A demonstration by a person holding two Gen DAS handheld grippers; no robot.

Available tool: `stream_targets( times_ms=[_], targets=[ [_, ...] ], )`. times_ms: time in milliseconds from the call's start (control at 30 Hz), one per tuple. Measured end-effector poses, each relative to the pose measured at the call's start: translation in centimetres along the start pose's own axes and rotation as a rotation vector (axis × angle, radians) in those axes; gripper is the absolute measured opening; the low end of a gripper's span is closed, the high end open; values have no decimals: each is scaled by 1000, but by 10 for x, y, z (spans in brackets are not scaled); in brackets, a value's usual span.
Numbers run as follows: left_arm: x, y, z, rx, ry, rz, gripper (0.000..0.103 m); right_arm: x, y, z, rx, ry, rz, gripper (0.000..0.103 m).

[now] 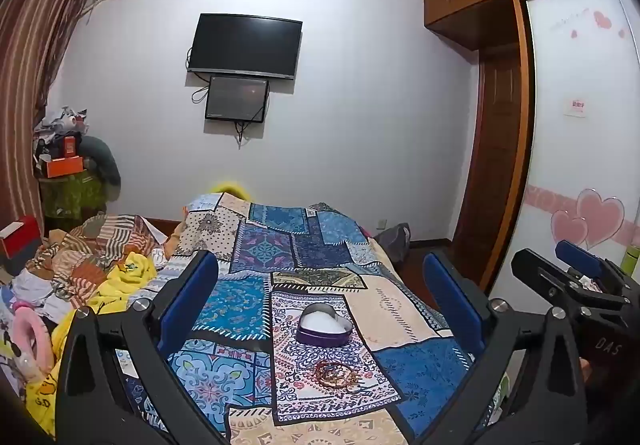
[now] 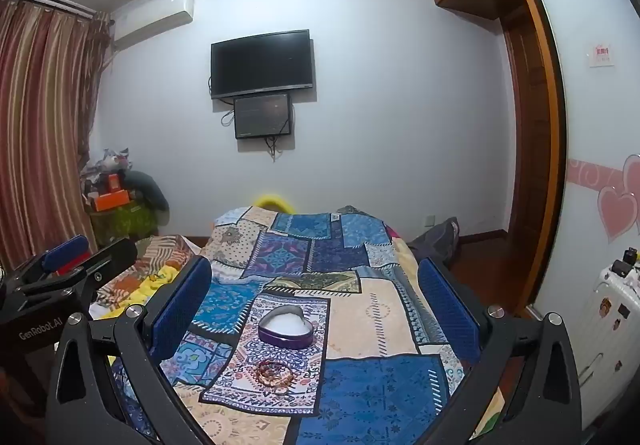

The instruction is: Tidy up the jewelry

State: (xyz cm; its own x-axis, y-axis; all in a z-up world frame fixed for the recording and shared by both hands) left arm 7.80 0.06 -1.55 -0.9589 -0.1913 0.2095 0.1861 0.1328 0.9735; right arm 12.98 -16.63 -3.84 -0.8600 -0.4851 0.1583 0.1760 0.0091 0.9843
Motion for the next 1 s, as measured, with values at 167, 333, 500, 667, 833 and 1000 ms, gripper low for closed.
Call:
stream_targets(
  times_ms=[167, 333, 500, 667, 833, 1000],
  targets=[
    [2, -2, 2, -2, 6, 2, 103, -1, 0, 0, 2, 2, 5, 103],
    [-3, -6, 6, -14, 17, 21, 103, 0, -4, 2, 13, 1, 15, 103],
    [-7, -7, 10, -13, 22, 29, 103, -3, -2, 4, 2, 9, 24, 103],
    [-6, -6, 11, -8, 24, 35, 103, -5, -3, 3, 4, 9, 30, 103],
    [-7, -7, 12, -8, 30, 38, 103, -7, -5, 3, 4, 10, 33, 103],
    [-9, -9, 13, -12, 36, 41, 103, -7, -7, 3, 5, 9, 34, 103]
  ],
)
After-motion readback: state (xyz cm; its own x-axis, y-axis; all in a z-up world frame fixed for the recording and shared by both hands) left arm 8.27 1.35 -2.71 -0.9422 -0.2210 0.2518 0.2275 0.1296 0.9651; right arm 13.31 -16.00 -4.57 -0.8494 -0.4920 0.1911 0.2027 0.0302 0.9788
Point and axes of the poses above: each gripper's, at about its wrist camera, not at the fingertips, and x roughly against the way its jaws point, z to its left, y to its top, the point moved 8 cm from there along -x, roughly the way its jaws point, and after that the axes turned 11 degrees about y, right-handed, at the moved point
